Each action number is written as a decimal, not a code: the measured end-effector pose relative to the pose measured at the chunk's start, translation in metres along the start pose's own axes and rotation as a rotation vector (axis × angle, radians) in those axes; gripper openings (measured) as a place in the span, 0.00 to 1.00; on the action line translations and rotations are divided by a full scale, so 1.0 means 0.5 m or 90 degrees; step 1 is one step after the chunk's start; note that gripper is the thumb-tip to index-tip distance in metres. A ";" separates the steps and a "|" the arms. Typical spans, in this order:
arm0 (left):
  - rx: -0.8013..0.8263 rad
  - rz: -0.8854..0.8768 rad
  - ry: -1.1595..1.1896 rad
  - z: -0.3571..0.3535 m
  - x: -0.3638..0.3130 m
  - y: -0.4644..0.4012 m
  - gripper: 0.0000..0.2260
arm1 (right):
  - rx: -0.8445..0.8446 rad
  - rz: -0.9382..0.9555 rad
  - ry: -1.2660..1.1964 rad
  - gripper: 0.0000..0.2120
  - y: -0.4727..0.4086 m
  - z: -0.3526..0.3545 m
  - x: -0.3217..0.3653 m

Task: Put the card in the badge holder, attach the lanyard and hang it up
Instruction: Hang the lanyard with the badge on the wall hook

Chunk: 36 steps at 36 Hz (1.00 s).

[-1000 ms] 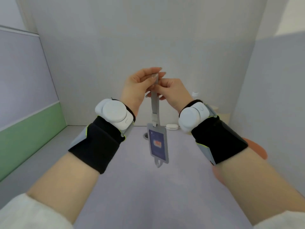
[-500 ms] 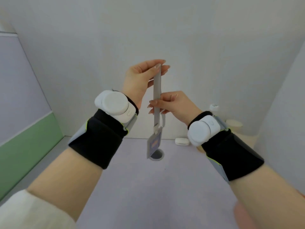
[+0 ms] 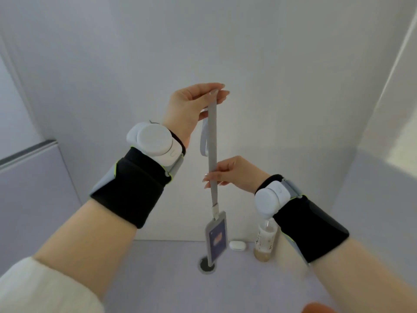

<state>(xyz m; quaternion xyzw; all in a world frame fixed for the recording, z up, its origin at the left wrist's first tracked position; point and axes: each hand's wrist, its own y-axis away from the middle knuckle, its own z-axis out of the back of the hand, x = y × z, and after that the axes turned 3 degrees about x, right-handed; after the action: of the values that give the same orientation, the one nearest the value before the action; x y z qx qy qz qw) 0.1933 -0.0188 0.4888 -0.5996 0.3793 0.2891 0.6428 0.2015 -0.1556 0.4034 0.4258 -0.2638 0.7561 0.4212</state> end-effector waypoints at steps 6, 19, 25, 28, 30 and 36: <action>0.038 -0.024 -0.024 -0.012 -0.116 -0.023 0.08 | -0.053 0.069 0.002 0.11 0.029 0.067 0.170; 0.067 -0.020 0.079 -0.052 -0.205 -0.042 0.07 | -0.195 0.170 0.012 0.08 0.096 0.138 0.333; 0.103 -0.065 0.118 -0.097 -0.251 -0.074 0.09 | -0.217 0.150 0.032 0.08 0.138 0.170 0.342; 0.118 -0.086 0.125 -0.117 -0.271 -0.088 0.09 | -0.218 0.129 0.051 0.08 0.159 0.181 0.338; 0.129 -0.098 0.132 -0.129 -0.286 -0.097 0.09 | -0.219 0.111 0.063 0.08 0.173 0.189 0.335; 0.147 -0.135 0.161 -0.159 -0.335 -0.118 0.09 | -0.206 0.070 0.091 0.07 0.216 0.209 0.324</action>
<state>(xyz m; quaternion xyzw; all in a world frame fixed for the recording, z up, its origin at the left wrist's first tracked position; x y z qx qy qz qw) 0.1395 -0.0903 0.6615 -0.5898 0.4224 0.0972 0.6814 0.1068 -0.2228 0.5916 0.2825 -0.3742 0.7539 0.4602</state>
